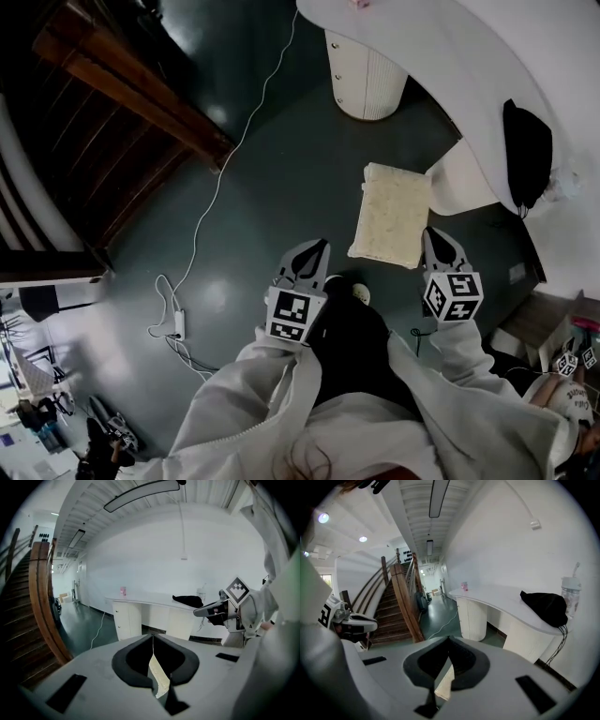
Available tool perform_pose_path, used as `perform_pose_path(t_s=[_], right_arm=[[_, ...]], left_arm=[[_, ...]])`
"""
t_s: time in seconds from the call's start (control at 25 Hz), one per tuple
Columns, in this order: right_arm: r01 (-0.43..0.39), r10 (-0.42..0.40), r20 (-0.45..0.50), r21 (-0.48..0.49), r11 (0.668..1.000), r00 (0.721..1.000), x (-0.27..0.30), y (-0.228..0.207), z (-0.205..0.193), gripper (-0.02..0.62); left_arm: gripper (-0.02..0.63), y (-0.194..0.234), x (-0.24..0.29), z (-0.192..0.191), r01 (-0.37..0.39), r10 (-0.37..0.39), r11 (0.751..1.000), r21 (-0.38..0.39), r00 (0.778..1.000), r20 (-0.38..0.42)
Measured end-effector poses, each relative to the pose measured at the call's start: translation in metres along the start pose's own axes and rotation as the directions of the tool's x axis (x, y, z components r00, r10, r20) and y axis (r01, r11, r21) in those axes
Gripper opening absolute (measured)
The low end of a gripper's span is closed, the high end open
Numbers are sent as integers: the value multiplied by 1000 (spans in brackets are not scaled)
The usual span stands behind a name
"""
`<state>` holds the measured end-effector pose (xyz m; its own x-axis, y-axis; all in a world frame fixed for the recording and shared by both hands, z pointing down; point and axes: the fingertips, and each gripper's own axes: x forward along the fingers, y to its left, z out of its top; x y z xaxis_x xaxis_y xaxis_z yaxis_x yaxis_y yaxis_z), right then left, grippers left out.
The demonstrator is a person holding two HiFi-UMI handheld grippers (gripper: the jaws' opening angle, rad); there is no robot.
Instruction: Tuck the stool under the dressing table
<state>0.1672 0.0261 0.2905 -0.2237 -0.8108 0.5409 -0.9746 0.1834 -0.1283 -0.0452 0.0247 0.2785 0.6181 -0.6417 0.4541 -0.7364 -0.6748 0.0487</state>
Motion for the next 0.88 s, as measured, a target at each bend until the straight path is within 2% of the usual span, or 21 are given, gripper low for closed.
perform_pose_path(t_s=[0.44, 0.64, 0.76, 0.88], right_arm=[[32, -31, -45, 12, 999, 998, 37, -18, -31, 52], [54, -49, -86, 62, 997, 995, 62, -28, -62, 53], [69, -55, -123, 114, 991, 991, 78, -34, -88, 70], [85, -66, -152, 121, 989, 986, 92, -40, -111, 78]], left_arm=[[15, 5, 59, -37, 122, -121, 993, 2, 991, -48], [15, 9, 91, -62, 164, -166, 986, -41, 985, -45], [15, 9, 107, -88, 183, -188, 981, -68, 979, -74], [17, 6, 120, -112, 200, -212, 974, -107, 971, -107]])
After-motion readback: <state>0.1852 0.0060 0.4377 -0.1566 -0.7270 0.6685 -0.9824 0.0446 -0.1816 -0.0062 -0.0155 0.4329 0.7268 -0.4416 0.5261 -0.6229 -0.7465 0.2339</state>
